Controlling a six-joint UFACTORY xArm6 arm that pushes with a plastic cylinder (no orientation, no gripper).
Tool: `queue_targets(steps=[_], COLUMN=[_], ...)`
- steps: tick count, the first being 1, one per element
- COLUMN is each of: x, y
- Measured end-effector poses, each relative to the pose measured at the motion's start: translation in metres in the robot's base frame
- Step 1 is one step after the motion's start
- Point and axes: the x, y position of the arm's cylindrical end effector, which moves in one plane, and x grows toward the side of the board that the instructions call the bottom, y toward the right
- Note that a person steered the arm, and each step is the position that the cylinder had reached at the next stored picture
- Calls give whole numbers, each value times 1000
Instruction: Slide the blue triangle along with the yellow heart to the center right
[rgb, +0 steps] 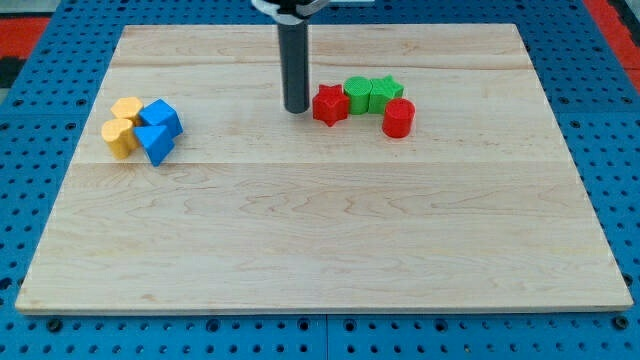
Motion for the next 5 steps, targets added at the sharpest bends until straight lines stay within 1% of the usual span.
queue_targets(steps=[1,3,4,5], x=[32,92,89,86], y=[-52,-91,-170,-168])
